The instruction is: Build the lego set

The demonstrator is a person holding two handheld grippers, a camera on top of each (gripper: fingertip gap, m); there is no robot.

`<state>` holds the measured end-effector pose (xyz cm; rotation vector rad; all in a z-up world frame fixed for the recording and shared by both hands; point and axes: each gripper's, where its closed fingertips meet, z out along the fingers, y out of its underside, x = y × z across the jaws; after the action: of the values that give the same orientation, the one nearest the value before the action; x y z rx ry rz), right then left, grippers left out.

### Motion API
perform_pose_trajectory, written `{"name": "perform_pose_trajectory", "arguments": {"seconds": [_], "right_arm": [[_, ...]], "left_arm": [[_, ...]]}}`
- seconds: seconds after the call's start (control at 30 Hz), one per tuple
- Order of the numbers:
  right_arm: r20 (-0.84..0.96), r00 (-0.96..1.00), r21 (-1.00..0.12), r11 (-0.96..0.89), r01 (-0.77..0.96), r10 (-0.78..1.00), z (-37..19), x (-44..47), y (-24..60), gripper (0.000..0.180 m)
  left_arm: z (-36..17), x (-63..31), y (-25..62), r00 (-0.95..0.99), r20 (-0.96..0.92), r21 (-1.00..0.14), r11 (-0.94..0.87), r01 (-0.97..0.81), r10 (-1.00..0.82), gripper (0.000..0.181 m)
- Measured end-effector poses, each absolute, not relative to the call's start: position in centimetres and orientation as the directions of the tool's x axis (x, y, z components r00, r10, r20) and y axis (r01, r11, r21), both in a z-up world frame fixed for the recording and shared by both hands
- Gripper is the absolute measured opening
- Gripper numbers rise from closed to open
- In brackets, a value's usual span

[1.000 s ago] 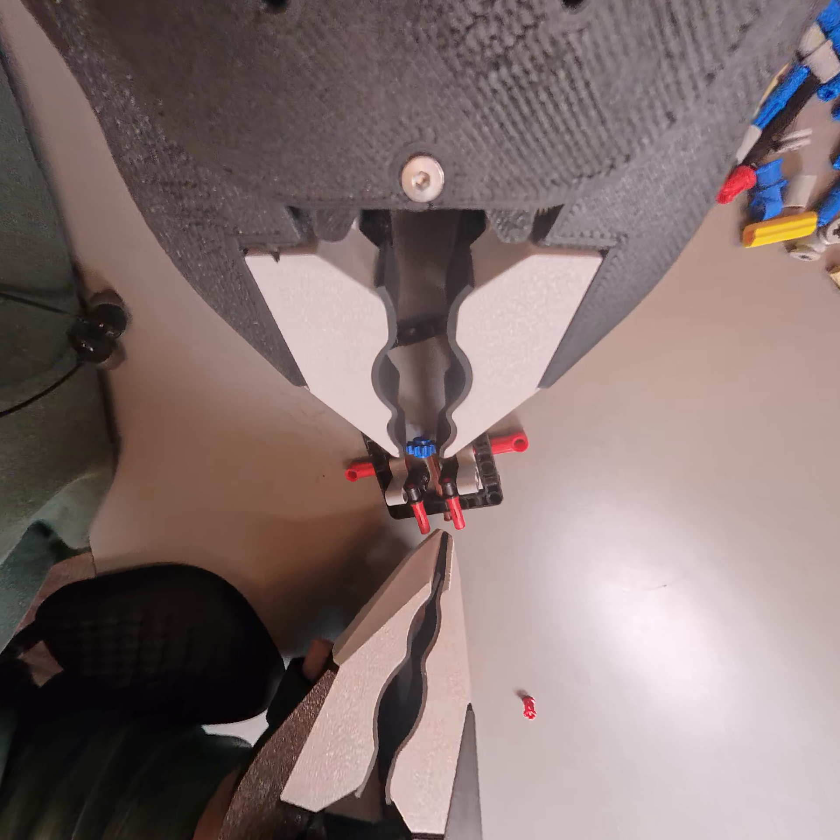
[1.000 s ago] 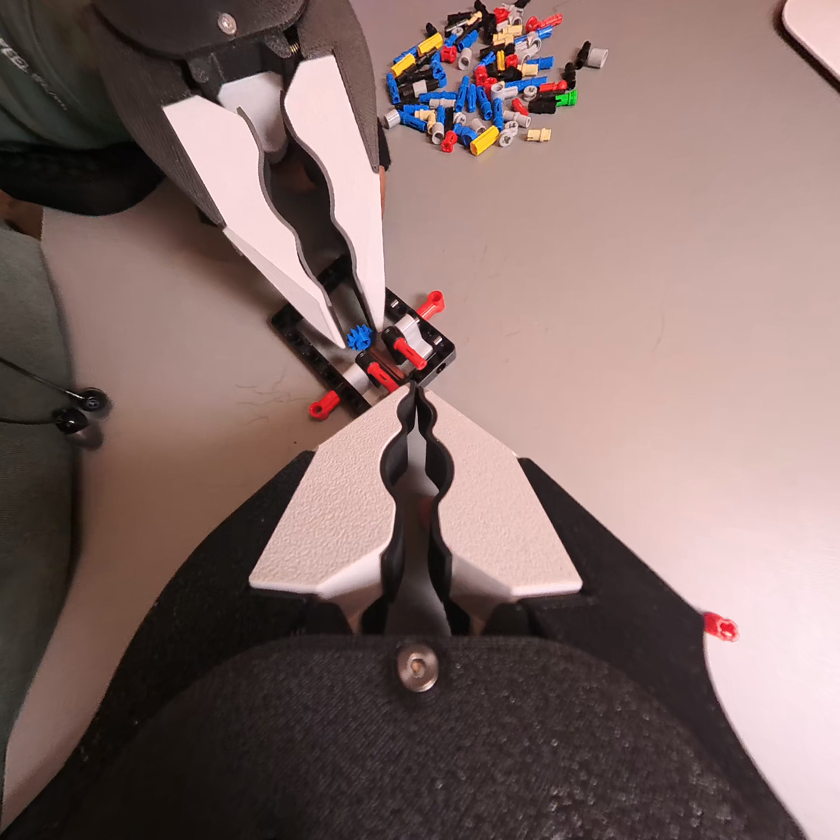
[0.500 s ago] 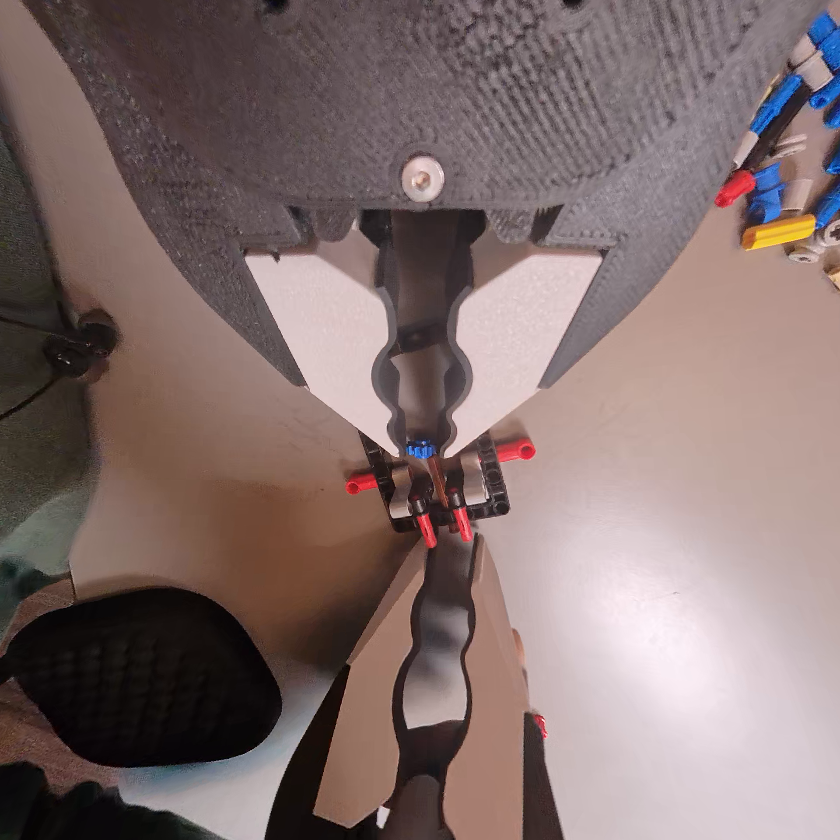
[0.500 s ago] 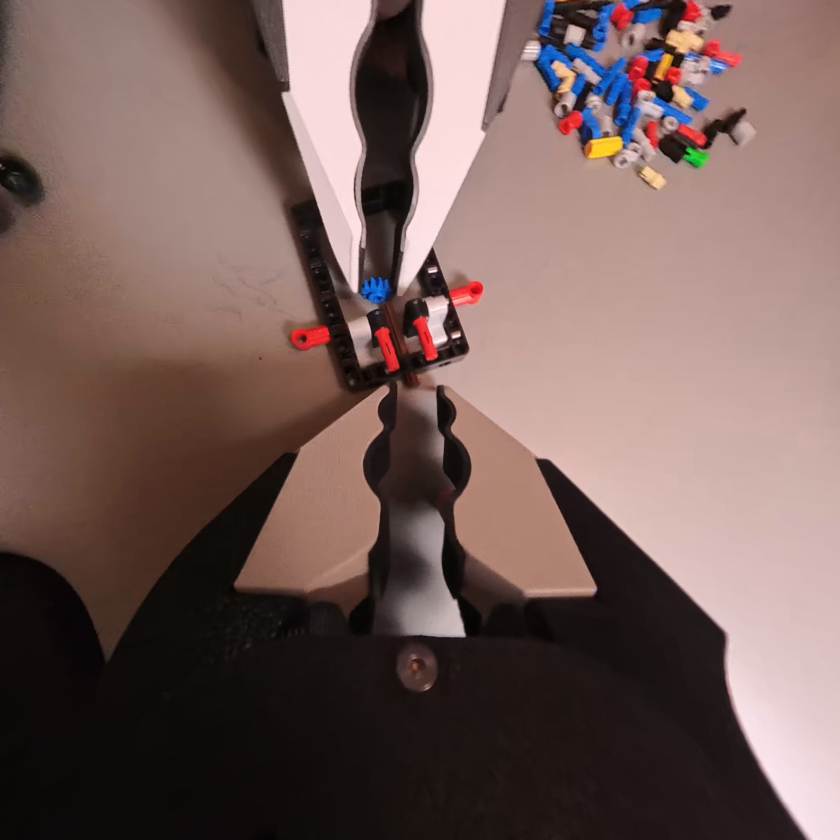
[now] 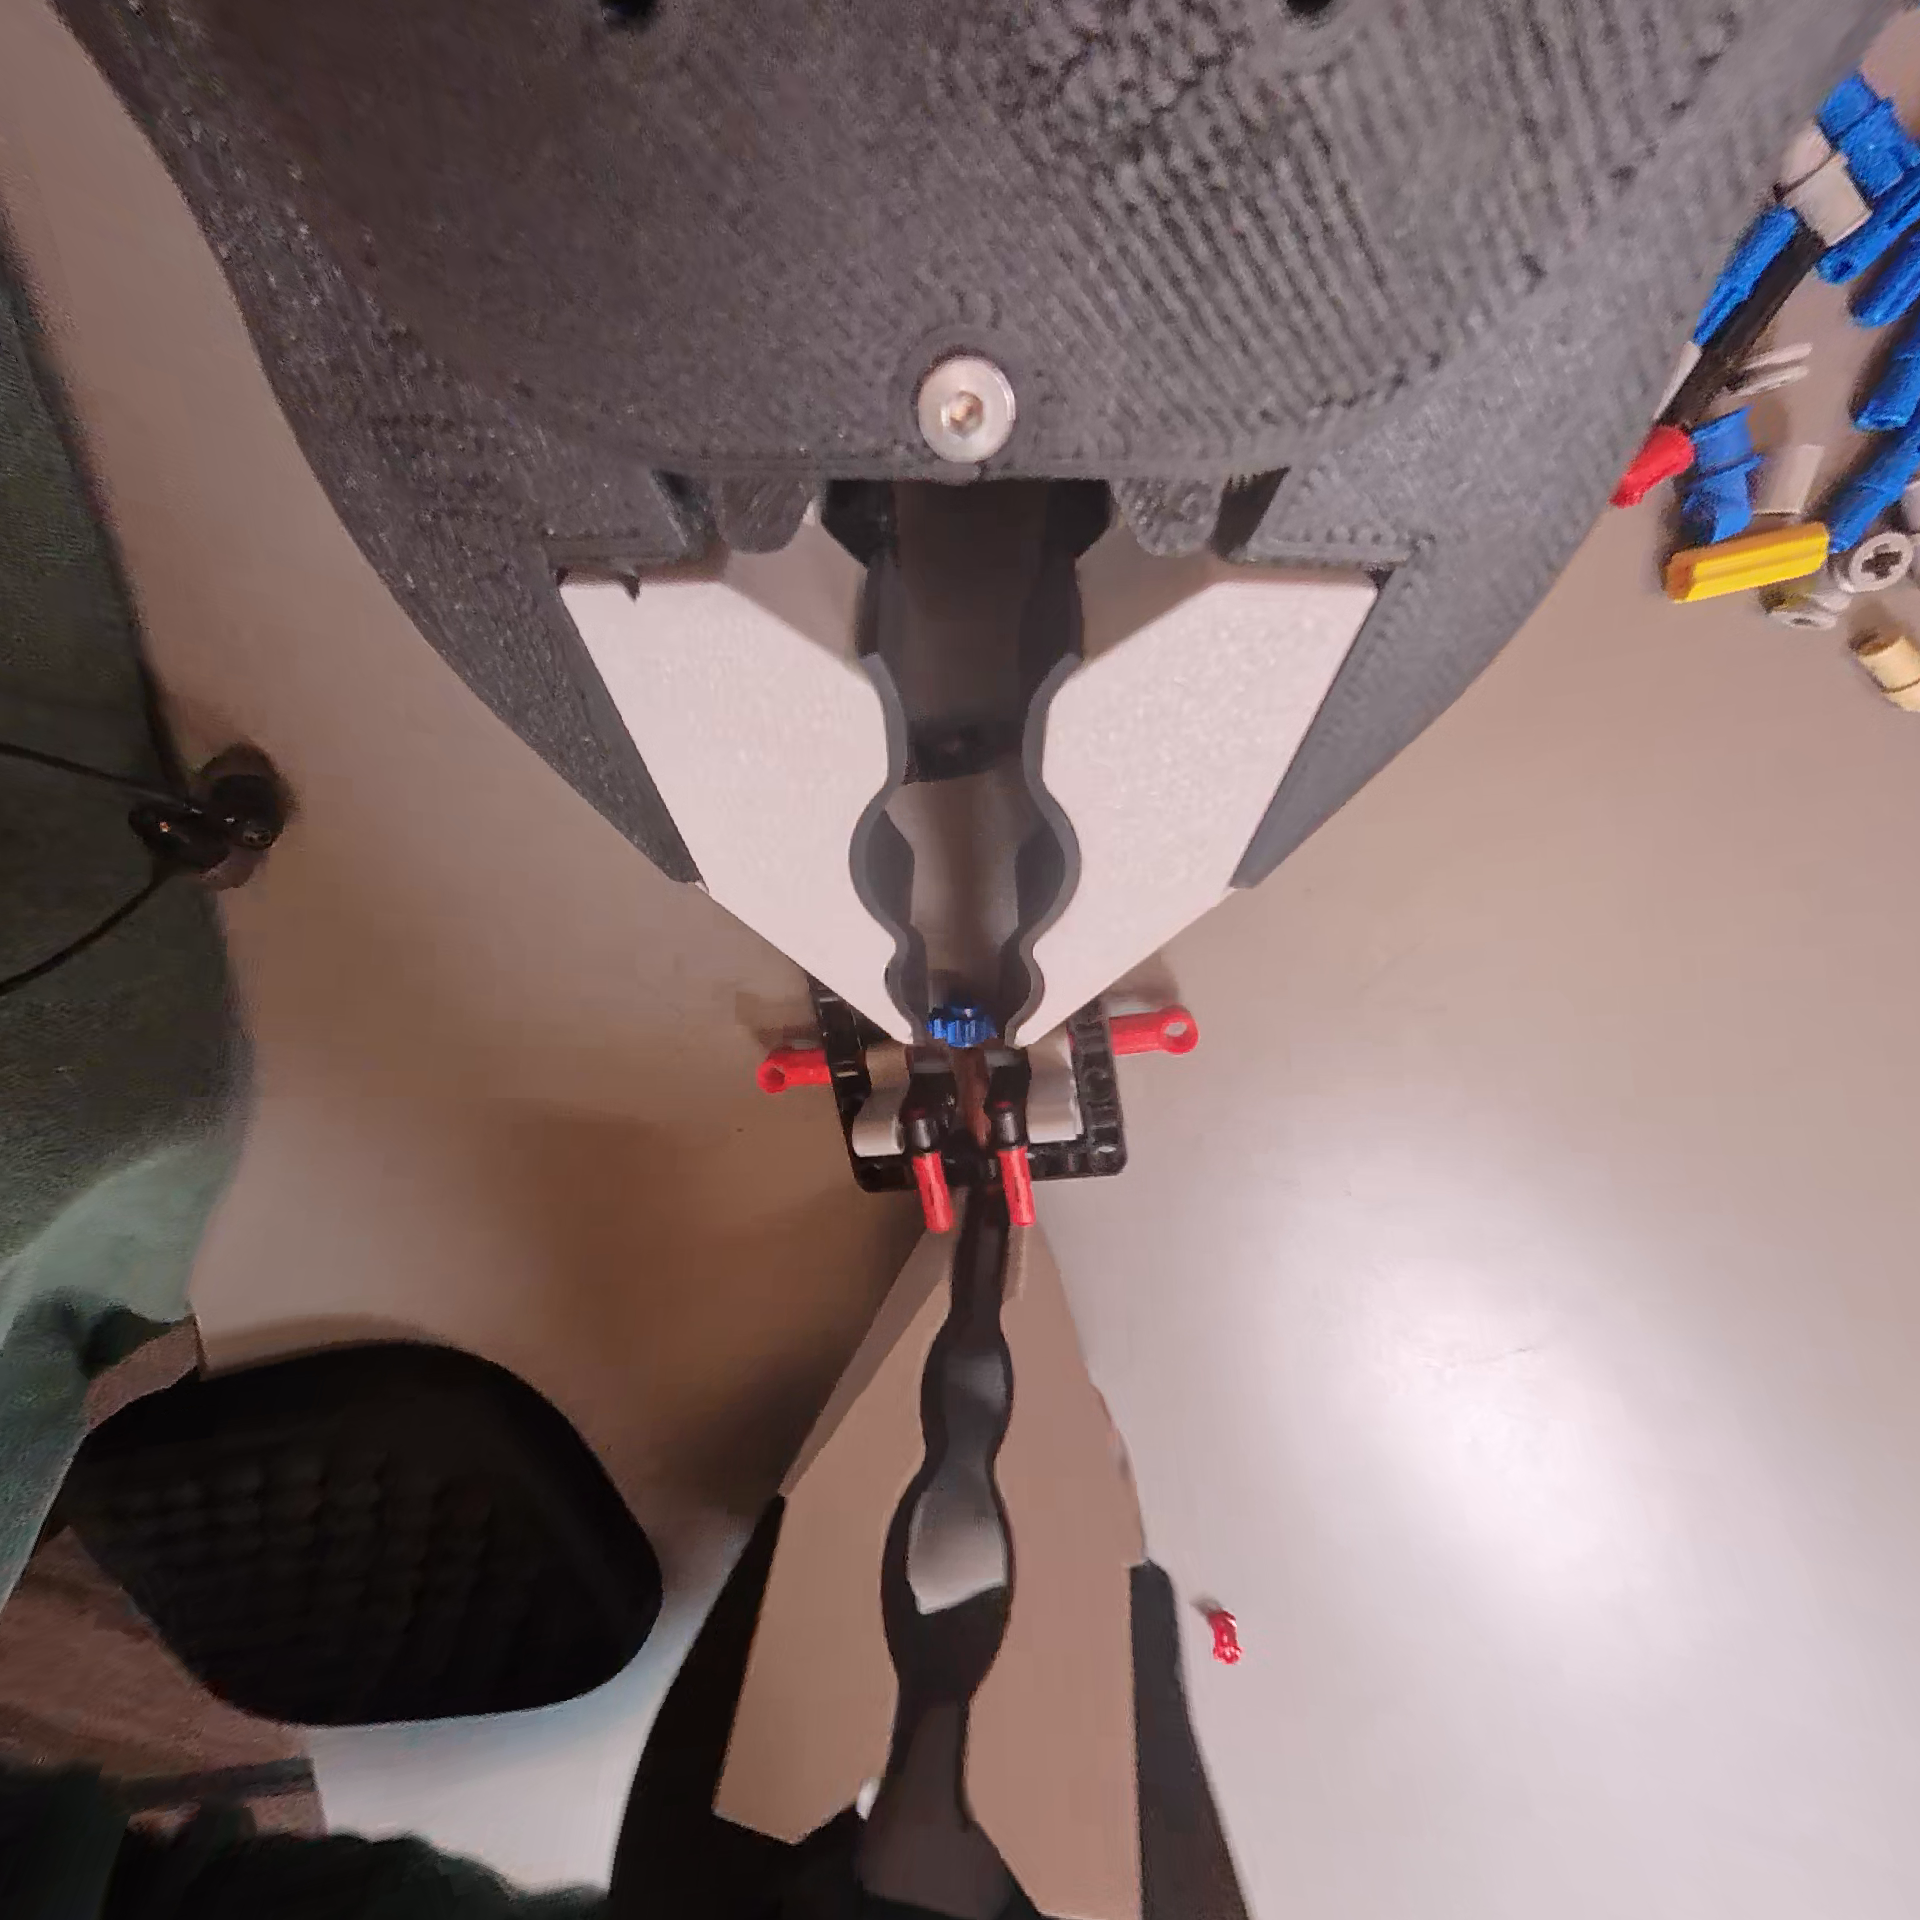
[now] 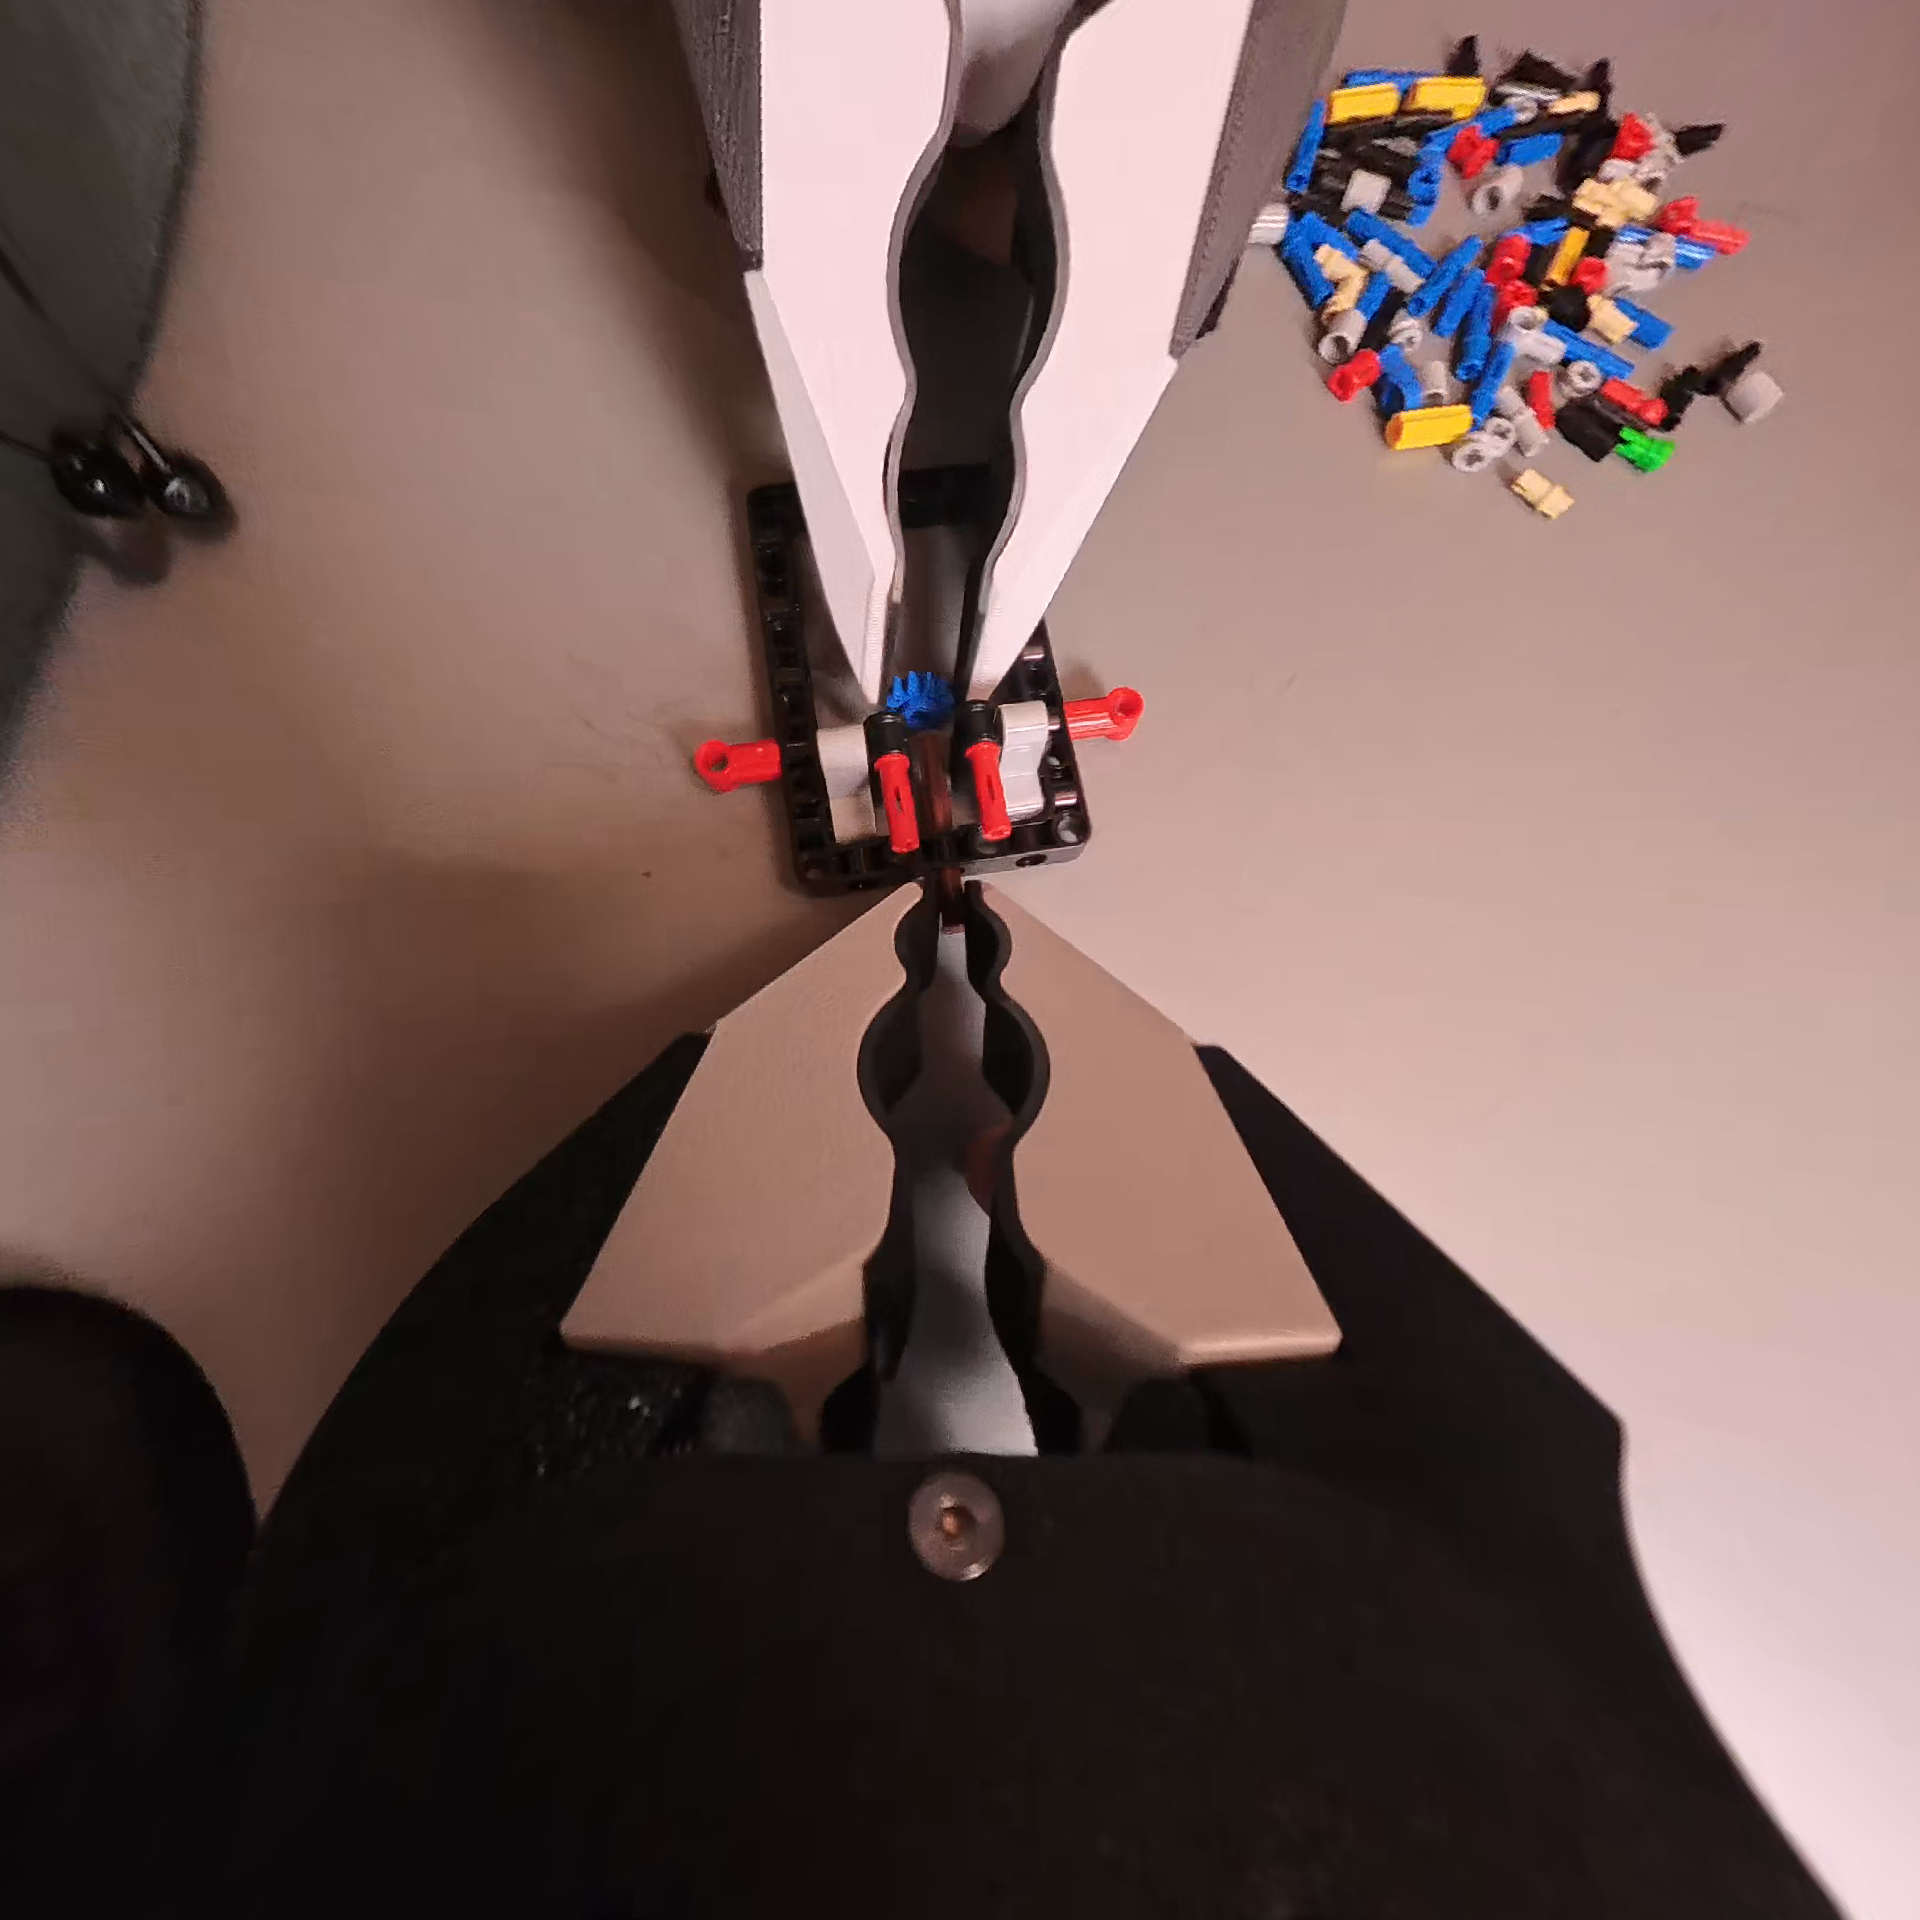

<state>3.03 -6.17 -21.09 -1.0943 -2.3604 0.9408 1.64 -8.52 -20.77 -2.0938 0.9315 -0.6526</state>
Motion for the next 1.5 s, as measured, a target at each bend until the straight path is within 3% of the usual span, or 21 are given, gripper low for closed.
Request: {"name": "perform_pose_trajectory", "arguments": {"seconds": [0.03, 0.47, 0.63, 1.5], "right_arm": [[0.049, -0.607, -0.718, 0.450, 0.531, 0.793, -21.0, 3.1, -6.4, 0.002], [0.073, -0.450, -0.817, 0.312, 0.486, 0.890, -19.4, 3.4, -6.5, 0.002], [0.147, -0.468, -0.813, 0.376, 0.445, 0.872, -19.2, 3.4, -6.8, 0.002], [0.318, -0.490, -0.851, 0.472, 0.231, 0.812, -17.3, 3.2, -7.8, 0.002]], "left_arm": [[-20.7, 1.6, -8.5, 0.609, 0.156, -0.792, -0.467, -0.393, -0.778, 0.012], [-18.5, 1.0, -8.3, 0.586, 0.102, -0.850, -0.376, -0.368, -0.804, 0.011], [-19.5, 1.1, -8.5, 0.572, 0.057, -0.820, -0.365, -0.441, -0.818, 0.012], [-18.1, 1.8, -8.9, 0.518, 0.071, -0.887, -0.292, -0.358, -0.852, 0.011]]}}
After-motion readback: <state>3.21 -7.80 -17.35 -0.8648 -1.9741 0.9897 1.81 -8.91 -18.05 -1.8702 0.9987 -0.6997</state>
